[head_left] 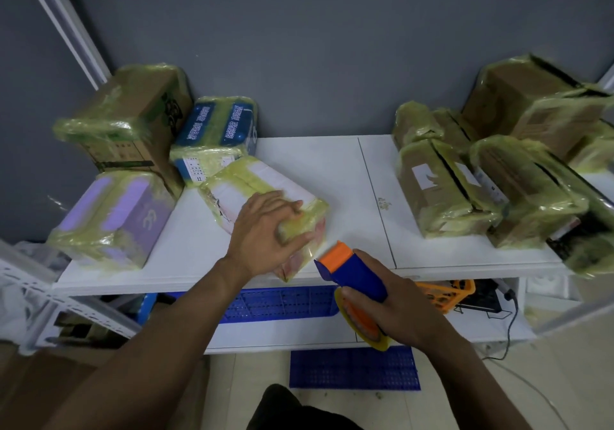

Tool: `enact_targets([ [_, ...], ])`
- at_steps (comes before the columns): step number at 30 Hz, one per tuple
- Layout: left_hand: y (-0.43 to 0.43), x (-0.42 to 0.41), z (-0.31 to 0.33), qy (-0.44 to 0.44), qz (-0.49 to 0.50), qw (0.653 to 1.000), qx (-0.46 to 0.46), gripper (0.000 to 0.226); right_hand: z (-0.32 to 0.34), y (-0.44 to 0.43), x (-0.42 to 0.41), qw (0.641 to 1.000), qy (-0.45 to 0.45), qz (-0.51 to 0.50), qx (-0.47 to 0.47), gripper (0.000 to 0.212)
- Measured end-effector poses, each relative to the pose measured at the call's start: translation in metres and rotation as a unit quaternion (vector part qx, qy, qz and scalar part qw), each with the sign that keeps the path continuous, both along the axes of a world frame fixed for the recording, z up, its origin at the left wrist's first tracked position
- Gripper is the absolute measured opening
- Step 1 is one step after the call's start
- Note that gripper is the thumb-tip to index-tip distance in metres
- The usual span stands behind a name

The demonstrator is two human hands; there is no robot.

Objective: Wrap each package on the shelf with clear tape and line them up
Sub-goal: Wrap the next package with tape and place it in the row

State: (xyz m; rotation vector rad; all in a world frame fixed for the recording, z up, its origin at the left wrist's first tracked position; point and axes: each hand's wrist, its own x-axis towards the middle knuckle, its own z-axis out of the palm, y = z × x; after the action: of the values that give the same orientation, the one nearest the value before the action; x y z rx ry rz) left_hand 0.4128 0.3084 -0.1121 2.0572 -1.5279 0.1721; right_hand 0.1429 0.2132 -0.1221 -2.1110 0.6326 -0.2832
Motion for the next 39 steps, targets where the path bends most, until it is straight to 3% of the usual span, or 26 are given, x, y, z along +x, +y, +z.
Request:
enact_targets([
  [2, -0.006, -0.013, 0.004, -0.026, 0.040, 0.997, 0.068, 0.071, -0.003, -0.001, 0.006, 1.000, 0.010, -0.008, 0.004, 0.055],
  [4, -0.012, -0.024, 0.002, -0.030, 0.065, 0.993, 0.090, 0.067, -0.005, -0.003, 0.011, 1.000, 0.025, -0.008, 0.001, 0.053],
  [7, -0.009, -0.028, -0.003, 0.009, 0.077, 0.996, 0.052, 0.053, -0.004, -0.003, 0.019, 0.999, 0.040, -0.003, -0.001, 0.056],
  [17, -0.008, -0.031, -0.002, 0.020, 0.078, 0.996, 0.029, 0.040, 0.000, 0.006, 0.003, 1.000, -0.008, -0.011, 0.024, 0.065],
  [21, -0.008, -0.032, 0.000, 0.014, 0.071, 0.997, 0.024, 0.034, -0.001, 0.008, -0.011, 0.999, -0.023, -0.017, 0.035, 0.060],
  [27, -0.007, -0.033, -0.003, 0.021, 0.084, 0.996, 0.027, 0.037, -0.006, 0.005, -0.001, 0.999, 0.032, -0.014, 0.015, 0.054],
  [32, -0.004, -0.028, -0.007, 0.027, 0.090, 0.994, 0.059, 0.055, -0.008, -0.005, 0.022, 0.997, 0.077, 0.008, 0.030, 0.040],
  [39, -0.012, -0.036, -0.015, 0.009, 0.123, 0.992, 0.006, 0.044, -0.004, -0.012, 0.046, 0.993, 0.107, 0.012, 0.039, 0.038],
])
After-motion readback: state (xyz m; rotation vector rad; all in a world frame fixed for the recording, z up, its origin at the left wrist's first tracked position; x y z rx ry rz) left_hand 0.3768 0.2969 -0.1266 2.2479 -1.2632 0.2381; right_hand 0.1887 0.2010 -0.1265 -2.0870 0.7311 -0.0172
